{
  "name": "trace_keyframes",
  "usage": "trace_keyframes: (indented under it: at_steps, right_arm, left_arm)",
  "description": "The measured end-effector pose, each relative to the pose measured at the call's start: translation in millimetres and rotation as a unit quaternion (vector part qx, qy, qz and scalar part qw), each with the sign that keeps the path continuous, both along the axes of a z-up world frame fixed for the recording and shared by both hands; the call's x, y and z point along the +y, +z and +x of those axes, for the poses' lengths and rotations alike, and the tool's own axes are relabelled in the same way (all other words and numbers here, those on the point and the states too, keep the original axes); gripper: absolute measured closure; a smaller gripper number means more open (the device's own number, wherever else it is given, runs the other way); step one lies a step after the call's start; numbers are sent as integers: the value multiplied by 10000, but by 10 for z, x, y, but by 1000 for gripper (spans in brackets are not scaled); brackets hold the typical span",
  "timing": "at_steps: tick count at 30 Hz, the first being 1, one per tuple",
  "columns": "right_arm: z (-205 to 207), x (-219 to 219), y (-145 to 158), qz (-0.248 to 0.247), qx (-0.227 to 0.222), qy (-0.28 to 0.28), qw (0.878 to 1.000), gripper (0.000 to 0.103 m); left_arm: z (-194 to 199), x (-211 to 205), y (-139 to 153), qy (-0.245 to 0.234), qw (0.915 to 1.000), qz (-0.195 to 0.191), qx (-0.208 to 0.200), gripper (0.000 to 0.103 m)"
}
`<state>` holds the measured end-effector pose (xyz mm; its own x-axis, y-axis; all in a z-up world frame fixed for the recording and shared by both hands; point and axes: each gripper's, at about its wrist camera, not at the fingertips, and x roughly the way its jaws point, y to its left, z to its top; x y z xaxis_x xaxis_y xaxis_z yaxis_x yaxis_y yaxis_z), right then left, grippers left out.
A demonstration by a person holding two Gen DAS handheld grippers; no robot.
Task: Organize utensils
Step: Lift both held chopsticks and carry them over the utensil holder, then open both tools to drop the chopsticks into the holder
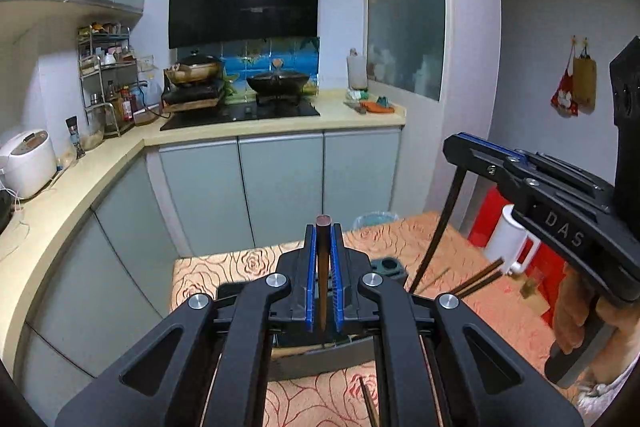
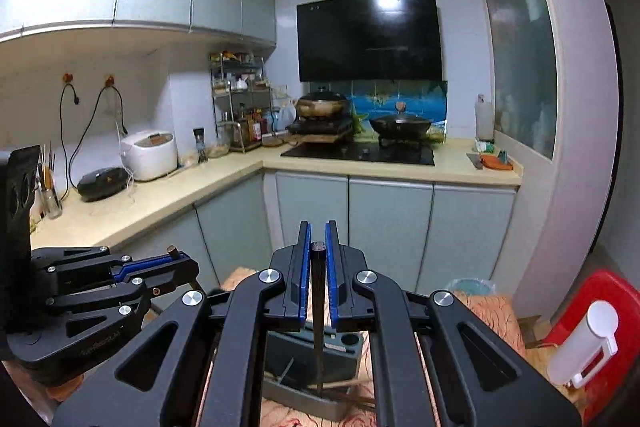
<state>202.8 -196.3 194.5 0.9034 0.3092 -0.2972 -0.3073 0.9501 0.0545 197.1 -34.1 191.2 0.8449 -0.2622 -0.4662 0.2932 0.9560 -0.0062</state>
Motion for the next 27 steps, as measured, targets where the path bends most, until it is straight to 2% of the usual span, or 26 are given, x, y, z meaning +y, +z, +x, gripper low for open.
trace_keyframes:
  at_steps: [6, 15, 17, 19, 21, 22, 27]
  right_arm:
    - [-2, -12, -217, -35, 256, 39, 9997, 95]
    - [-13, 26, -415, 8, 543, 197, 9983, 93]
    - [-20, 21, -434, 0, 559, 186, 9983, 92]
    - [-32, 17, -443, 11, 577, 189, 9982, 85]
    - [-58, -2, -438, 58, 550, 159, 9983, 66]
    - [-63, -7, -430, 93, 532, 149, 9984, 62]
    - [-183, -68, -387, 126, 434, 155, 9989, 61]
  left_arm:
    - [-12, -5, -156, -14, 9999, 116, 84, 96]
    - [-120, -5, -201, -1, 9997, 228, 18, 96]
    - [-166, -8, -201, -10, 9997, 253, -23, 88]
    - [-203, -1, -188, 1, 9996, 265, -67, 77]
    - [-228, 19, -173, 11, 9996, 247, -97, 66]
    - [-259, 39, -161, 39, 9996, 223, -141, 58]
    - [-378, 122, -126, 48, 9997, 122, -228, 44]
